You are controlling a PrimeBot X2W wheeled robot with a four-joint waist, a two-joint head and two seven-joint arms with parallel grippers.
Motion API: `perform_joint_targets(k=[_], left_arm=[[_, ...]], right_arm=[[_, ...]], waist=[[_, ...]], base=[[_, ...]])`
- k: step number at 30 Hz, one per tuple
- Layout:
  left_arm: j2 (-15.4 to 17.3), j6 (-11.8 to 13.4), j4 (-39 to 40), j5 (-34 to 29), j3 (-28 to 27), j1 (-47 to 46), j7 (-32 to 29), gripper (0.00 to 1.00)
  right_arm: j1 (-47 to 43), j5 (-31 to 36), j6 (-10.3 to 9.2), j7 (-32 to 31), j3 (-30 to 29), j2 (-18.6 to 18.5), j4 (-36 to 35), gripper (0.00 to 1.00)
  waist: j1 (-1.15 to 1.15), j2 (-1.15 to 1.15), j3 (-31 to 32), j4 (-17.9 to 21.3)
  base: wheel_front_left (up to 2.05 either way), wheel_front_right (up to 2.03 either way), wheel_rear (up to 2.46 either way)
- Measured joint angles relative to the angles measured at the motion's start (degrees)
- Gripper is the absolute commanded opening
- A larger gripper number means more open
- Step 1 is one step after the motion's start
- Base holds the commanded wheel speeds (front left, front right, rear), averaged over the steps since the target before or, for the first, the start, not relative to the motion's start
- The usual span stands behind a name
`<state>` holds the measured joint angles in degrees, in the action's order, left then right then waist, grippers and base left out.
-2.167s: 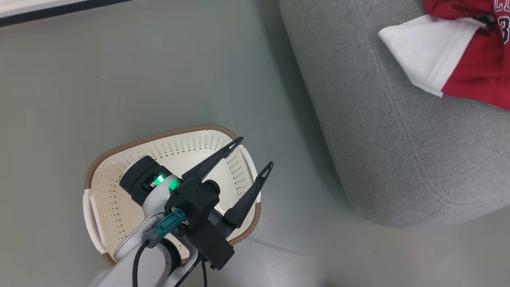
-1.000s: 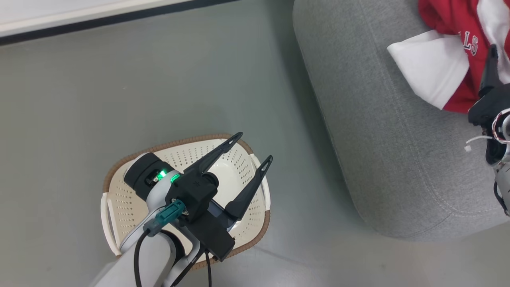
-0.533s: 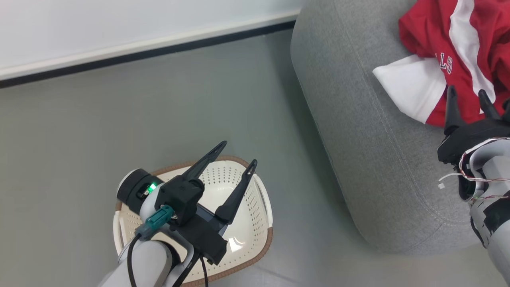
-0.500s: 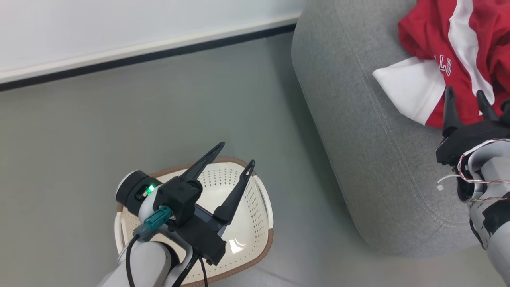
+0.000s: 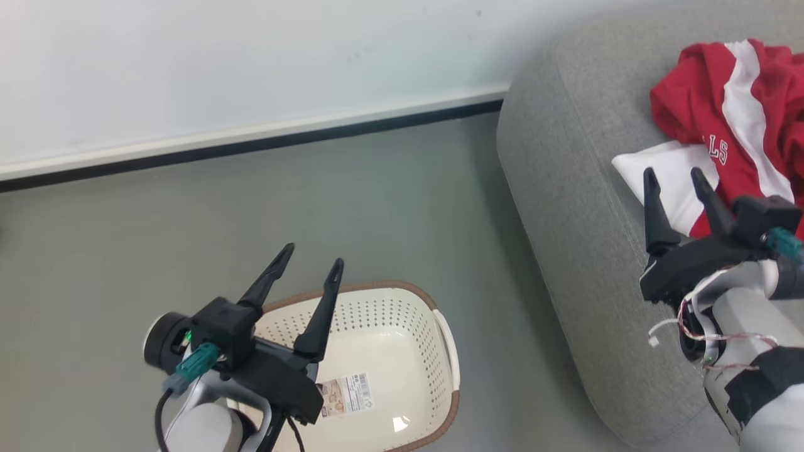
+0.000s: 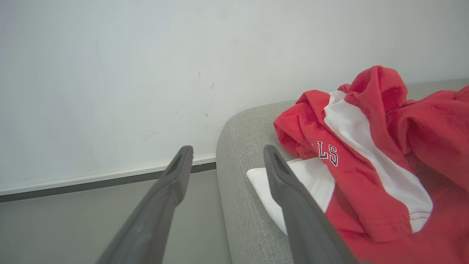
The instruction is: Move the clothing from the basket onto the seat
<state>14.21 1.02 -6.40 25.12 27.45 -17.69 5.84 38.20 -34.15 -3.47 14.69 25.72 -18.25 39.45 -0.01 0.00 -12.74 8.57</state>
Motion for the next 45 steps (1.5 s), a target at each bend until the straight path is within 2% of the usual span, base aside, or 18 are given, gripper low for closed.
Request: perform_joint_targets(k=[9,20,35,45], left_arm=[[0.23,3.08,-0.52,2.57,-4.76,4.31,2.21,1.0],[2.05,5.02,-0.57,2.47,-9.09,8.34,3.75,1.0],[1.45,6.04,-0.24,3.67,-15.78,14.43,4.43,1.0],[0.0,6.06,0.4,3.74,-17.91,16.44,4.43,1.0]], right_arm=[[-6.73,2.08,-1.11,0.0,0.3,-0.05,-6.52,1.0],[-12.13,3.48,-2.36,0.0,0.24,-0.08,-12.29,1.0],[-18.35,5.08,-3.16,0.0,-0.85,-0.55,-15.95,1.0],[-21.2,5.94,-3.6,-0.08,-2.42,-0.71,-17.8,1.0]], waist=[[0.0,0.0,3.85,-3.04],[0.0,0.0,7.07,-6.12],[0.01,0.0,10.36,-7.37],[0.0,0.0,11.17,-7.68]], base=[[0.0,0.0,0.0],[0.0,0.0,0.0],[0.0,0.0,0.0],[0.0,0.0,0.0]])
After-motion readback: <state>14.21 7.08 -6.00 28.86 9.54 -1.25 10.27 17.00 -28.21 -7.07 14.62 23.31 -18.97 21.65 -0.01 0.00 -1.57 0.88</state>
